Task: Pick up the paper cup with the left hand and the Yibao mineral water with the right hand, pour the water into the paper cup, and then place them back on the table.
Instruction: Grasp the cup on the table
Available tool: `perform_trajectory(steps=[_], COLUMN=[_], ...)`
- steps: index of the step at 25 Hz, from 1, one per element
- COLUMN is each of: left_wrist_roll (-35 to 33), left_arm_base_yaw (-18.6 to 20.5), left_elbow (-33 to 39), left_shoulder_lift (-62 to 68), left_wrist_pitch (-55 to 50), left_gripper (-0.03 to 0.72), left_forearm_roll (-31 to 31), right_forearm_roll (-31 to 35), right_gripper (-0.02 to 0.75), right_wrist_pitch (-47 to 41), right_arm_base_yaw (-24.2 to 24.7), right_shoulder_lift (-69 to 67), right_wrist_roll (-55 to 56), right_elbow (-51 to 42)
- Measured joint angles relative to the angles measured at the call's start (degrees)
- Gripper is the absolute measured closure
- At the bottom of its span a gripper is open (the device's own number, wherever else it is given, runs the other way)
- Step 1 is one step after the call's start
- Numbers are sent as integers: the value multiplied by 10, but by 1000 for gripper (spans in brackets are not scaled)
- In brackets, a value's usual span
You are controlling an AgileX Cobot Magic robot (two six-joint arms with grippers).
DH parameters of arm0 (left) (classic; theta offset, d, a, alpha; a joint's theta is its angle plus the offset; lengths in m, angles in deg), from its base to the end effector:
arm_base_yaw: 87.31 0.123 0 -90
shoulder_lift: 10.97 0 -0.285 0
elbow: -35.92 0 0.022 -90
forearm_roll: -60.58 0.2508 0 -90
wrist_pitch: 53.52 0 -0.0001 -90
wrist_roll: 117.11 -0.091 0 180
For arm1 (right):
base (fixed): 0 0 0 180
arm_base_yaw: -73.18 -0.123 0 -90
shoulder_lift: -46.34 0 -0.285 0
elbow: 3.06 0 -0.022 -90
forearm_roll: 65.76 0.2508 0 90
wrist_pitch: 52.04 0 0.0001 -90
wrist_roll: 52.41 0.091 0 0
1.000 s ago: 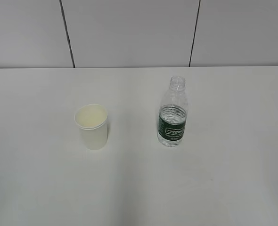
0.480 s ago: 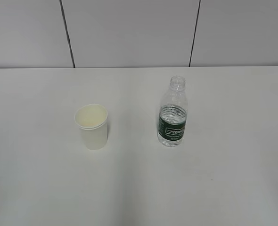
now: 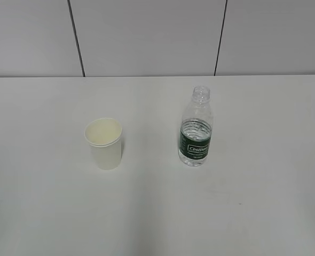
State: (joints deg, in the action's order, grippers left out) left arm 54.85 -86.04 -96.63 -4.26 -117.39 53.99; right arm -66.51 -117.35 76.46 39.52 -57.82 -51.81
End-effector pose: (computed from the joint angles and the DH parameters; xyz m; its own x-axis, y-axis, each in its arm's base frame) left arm -0.0124 -0.0097 0.2786 -0.4595 0.0787 -0.8847 0.1105 0.9934 0.0310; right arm -0.0106 -0.0005 0.2700 -0.5165 -0.0703 -0.8534 0.0160 0.9957 -0.0917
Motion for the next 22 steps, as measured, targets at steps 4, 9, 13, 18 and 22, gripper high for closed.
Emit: perform_trajectory(steps=[4, 9, 13, 18, 22], left_wrist_roll=[0, 0, 0, 0, 0], left_arm_base_yaw=[0, 0, 0, -1, -3], left_elbow=[0, 0, 0, 0, 0], left_shoulder_lift=[0, 0, 0, 0, 0], left_wrist_pitch=[0, 0, 0, 0, 0], left_gripper=[223, 223, 223, 223, 211], left_forearm_roll=[0, 0, 0, 0, 0], right_forearm_roll=[0, 0, 0, 0, 0], right_gripper=[146, 146, 146, 146, 146], right_wrist_pitch=[0, 0, 0, 0, 0], right_arm_base_yaw=[0, 0, 0, 0, 0], right_shoulder_lift=[0, 0, 0, 0, 0], right_wrist_roll=[0, 0, 0, 0, 0], right_elbow=[0, 0, 0, 0, 0])
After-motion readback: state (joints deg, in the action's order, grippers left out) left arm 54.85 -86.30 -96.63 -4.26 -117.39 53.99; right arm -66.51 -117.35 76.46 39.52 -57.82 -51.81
